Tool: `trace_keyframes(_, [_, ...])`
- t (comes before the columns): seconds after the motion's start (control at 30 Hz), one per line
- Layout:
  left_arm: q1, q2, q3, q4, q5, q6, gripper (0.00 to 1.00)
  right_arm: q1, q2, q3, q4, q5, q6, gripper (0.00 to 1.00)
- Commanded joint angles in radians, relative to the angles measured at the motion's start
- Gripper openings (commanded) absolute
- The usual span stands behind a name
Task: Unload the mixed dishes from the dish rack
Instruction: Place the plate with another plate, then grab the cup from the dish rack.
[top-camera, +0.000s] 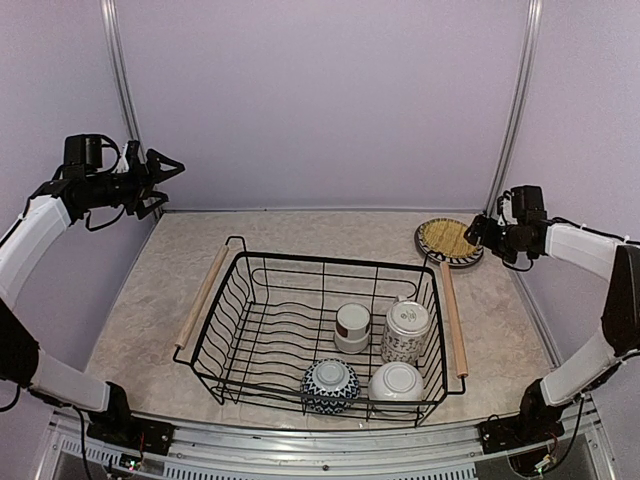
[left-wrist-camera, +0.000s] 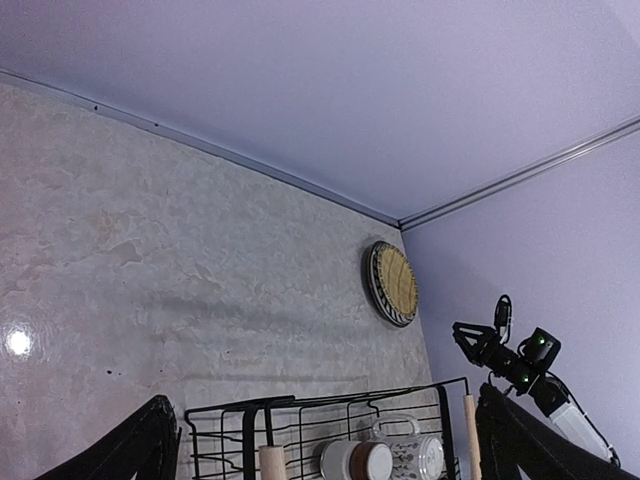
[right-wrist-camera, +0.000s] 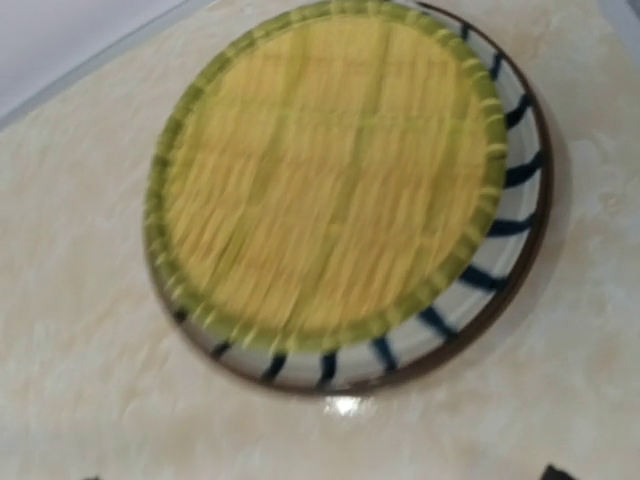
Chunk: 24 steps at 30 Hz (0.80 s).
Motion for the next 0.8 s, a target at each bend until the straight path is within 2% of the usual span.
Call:
trace_keyframes(0.0, [-0.008, -0.017, 0.02, -0.008, 0.011, 0.011, 0.99, 0.066, -0.116, -0.005, -0.069, 0.059, -0.082, 0.94])
trace_keyframes(0.17, [-0.013, -0.015, 0.02, -0.009, 0.009, 0.011, 0.99, 0.186, -0.196, 0.119, -0.168, 0.091, -0.144, 0.99])
trace_keyframes(0.4, [-0.018, -0.016, 0.019, -0.012, 0.003, 0.016, 0.99, 0.361, -0.216, 0.261, -0.254, 0.059, -0.251, 1.0])
trace_keyframes(0.57, [-0.023, -0.011, 0.02, -0.013, 0.001, 0.016, 0.99, 0.507, -0.189, 0.344, -0.324, 0.077, -0.333, 1.0])
trace_keyframes(0.77, [-0.024, -0.001, 0.027, -0.024, -0.002, 0.022, 0.99, 0.699, -0.069, 0.505, -0.51, 0.131, -0.396, 1.0])
